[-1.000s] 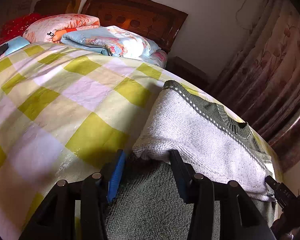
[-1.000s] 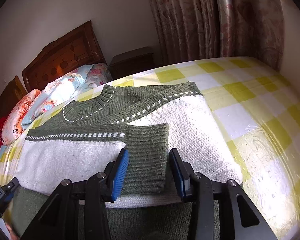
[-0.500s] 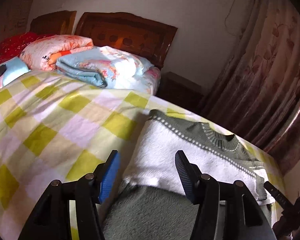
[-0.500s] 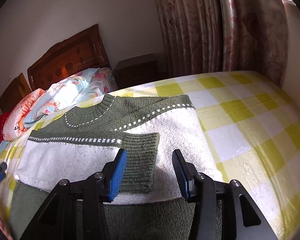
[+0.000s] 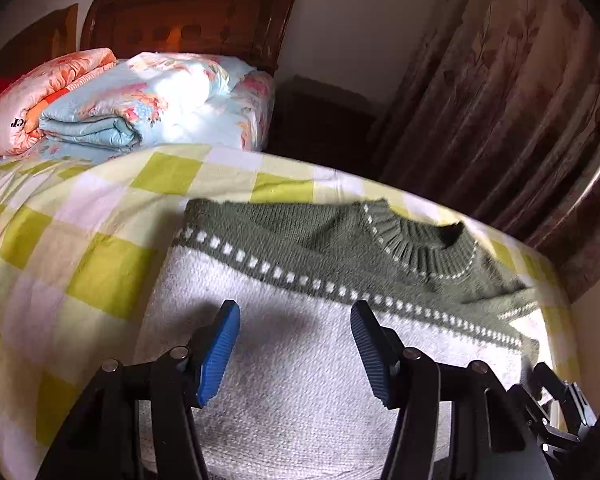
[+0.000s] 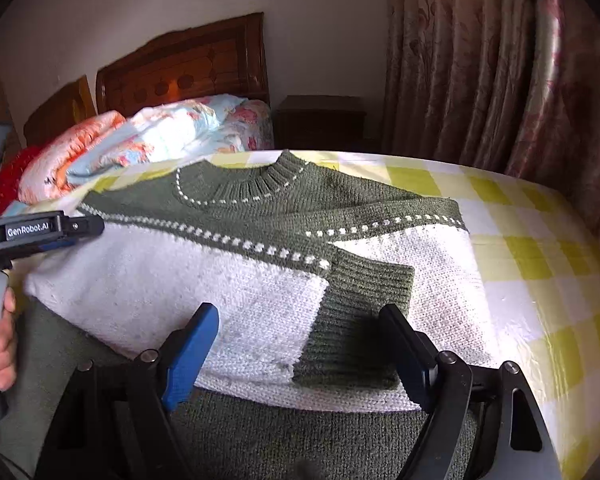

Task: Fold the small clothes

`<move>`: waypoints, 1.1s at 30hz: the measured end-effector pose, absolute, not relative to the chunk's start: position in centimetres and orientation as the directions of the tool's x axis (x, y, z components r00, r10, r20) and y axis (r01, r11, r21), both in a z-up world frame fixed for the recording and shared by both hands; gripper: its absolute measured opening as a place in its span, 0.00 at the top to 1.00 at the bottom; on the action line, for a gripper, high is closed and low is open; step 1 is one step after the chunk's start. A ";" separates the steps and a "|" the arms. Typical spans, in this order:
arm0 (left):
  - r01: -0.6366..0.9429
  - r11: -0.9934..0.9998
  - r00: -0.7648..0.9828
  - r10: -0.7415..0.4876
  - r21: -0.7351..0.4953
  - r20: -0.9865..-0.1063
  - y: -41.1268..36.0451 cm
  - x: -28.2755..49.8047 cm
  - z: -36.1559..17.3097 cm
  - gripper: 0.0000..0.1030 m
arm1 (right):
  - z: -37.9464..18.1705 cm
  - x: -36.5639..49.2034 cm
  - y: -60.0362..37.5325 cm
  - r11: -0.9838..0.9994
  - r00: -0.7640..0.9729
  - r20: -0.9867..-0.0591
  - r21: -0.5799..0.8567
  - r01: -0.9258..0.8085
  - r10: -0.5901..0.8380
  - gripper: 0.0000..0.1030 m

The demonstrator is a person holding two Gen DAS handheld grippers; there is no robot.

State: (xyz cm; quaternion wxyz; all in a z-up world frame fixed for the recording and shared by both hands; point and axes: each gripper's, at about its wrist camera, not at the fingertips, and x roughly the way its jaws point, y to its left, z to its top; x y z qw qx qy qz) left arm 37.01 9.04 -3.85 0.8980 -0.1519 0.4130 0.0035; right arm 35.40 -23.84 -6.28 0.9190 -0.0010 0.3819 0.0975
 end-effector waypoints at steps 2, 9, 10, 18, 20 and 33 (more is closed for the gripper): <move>-0.129 0.952 0.684 -0.117 -0.277 -0.720 8.7 37.8 -3.4 0.43 | -5.6 36.2 -25.0 0.983 0.709 -0.681 0.135 -0.127 0.186 0.00; -0.099 0.987 0.670 -0.027 -0.125 -0.742 5.3 40.7 -6.0 0.34 | -3.7 41.9 -26.4 0.993 0.710 -0.696 0.103 -0.053 0.110 0.00; -0.087 0.989 0.666 -0.031 -0.119 -0.745 5.1 40.7 -6.2 0.29 | -4.0 43.0 -26.6 0.992 0.679 -0.724 0.104 -0.070 0.124 0.00; -0.068 0.971 0.684 -0.120 -0.227 -0.719 6.5 40.4 -6.2 0.28 | -6.8 48.1 -24.1 0.968 0.531 -0.823 0.088 -0.236 0.204 0.00; -0.067 0.972 0.684 -0.120 -0.225 -0.719 6.4 40.4 -6.2 0.28 | -7.4 49.4 -24.5 0.977 0.517 -0.841 0.066 -0.202 0.163 0.00; -0.067 0.970 0.687 -0.125 -0.234 -0.716 6.5 40.3 -6.1 0.28 | -6.8 51.9 -23.5 0.987 0.516 -0.851 0.016 -0.159 0.097 0.00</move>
